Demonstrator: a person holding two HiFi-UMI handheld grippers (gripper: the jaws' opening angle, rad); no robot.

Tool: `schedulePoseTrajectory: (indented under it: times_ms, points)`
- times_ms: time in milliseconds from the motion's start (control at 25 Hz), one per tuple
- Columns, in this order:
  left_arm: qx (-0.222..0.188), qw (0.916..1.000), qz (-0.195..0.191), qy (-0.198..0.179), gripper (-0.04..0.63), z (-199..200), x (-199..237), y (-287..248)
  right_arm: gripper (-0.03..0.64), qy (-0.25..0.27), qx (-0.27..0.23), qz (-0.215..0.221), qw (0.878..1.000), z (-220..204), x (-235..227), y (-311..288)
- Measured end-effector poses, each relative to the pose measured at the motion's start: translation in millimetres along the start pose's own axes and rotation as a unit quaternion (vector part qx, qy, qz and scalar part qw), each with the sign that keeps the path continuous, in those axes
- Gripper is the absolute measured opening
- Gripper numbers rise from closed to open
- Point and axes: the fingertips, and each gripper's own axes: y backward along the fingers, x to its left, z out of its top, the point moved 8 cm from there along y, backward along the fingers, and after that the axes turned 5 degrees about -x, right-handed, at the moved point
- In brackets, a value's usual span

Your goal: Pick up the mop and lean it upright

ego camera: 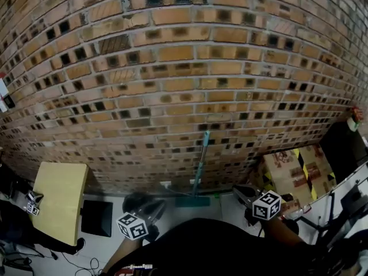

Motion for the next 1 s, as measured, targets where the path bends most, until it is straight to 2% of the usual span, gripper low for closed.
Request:
schedulePoseTrajectory:
  times_ms: [240,480,720,1000]
  points:
    - [0.034,0.9974,-0.063,-0.013,0.0,52.2,72.1,-36.8,0.014,-0.004,-0.024,-0.052,0.998,30.5,-5.2,-59.3]
    - [0.036,0.9956,-0.085,-0.017,0.0,79.7,113.6,-73.2,0.014,-0.008,-0.009,-0.056,0.998,38.2,-18.9,-96.5]
    - [0.032,0.996,-0.078,-0.029,0.0,84.1,107.1,-122.0,0.014,-0.01,-0.003,-0.022,1.0,46.0,-59.4,-104.6]
    - [0.036,0.997,-0.045,-0.052,0.0,70.8,65.5,-206.1,0.014,-0.007,0.002,0.05,0.999,61.3,-118.0,-92.6]
